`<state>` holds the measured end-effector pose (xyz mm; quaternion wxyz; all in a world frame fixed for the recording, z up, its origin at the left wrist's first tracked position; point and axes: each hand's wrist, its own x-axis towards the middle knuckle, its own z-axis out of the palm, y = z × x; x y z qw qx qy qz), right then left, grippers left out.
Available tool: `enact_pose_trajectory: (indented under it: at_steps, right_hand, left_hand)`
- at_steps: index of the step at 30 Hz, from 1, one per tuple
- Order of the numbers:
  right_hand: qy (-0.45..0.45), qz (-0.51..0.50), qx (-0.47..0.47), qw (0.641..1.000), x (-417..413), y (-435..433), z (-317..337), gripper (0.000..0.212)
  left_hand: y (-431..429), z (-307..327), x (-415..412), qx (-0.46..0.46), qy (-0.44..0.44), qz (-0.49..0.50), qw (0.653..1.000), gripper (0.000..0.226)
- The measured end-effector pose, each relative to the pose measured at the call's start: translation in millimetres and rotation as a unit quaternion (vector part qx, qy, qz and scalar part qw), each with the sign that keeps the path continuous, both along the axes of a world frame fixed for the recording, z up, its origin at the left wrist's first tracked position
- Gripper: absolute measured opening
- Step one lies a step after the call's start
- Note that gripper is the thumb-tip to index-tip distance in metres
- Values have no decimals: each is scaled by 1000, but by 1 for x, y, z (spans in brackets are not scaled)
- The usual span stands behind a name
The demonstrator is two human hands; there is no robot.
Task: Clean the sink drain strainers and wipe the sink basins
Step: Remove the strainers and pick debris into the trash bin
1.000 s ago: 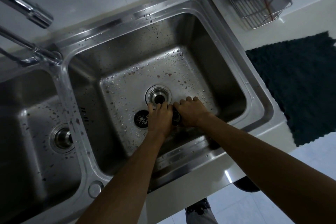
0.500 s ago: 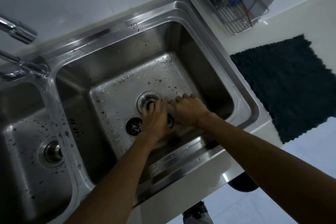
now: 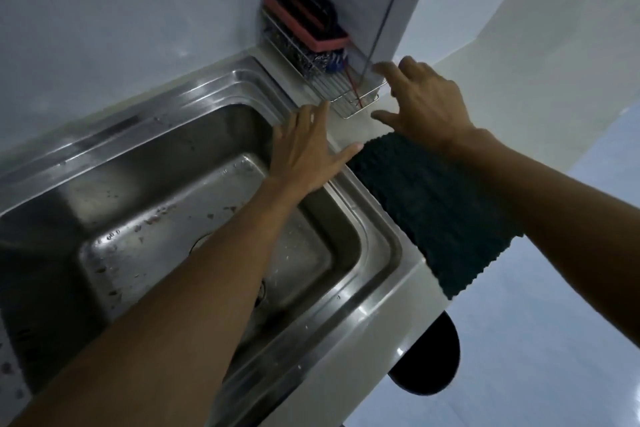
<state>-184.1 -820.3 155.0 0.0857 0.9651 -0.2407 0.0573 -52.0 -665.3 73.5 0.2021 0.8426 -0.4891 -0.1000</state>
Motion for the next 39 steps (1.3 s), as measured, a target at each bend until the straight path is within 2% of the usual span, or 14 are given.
enact_pose_trajectory:
  at_steps: [4, 8, 10, 14, 18, 22, 26, 29, 31, 35, 37, 39]
  right_hand:
    - [53, 59, -10, 997, 14, -17, -22, 68]
    - [29, 103, -24, 994, 18, -17, -34, 48]
    - [11, 105, -30, 994, 15, -13, -32, 45]
    - [-62, 77, -43, 994, 2, 14, -15, 46]
    - [-169, 122, -42, 977, -10, 76, 1, 39]
    - [-224, 181, 32, 957, -9, 166, -10, 34]
    - [-210, 229, 95, 946, -3, 262, -51, 27]
    - [-174, 246, 141, 943, -4, 310, -79, 21]
    - [-145, 251, 156, 944, -5, 328, -94, 25]
    - [-52, 206, 252, 944, -6, 335, -112, 29]
    - [-55, 174, 308, 934, -11, 328, -109, 24]
    - [-98, 145, 357, 918, -20, 318, -94, 19]
  left_hand:
    - [-1, -9, -5, -16, -4, 6, 1000, 95]
    - [17, -16, 2, -32, 28, 8, 999, 86]
    - [34, -16, 3, -32, 27, 8, 999, 84]
    - [81, -13, 4, -18, 18, 21, 999, 82]
    - [148, -20, 15, 62, -8, 23, 998, 82]
    - [223, -42, 24, 162, 4, 61, 985, 86]
    - [298, -77, 18, 239, 27, 87, 967, 84]
    - [328, -101, 13, 315, 55, 87, 944, 103]
    - [336, -116, 9, 341, 75, 92, 933, 115]
    - [332, -143, 0, 335, 81, 109, 932, 115]
    - [329, -147, -2, 312, 75, 125, 939, 99]
    - [325, -139, -4, 256, 69, 144, 954, 82]
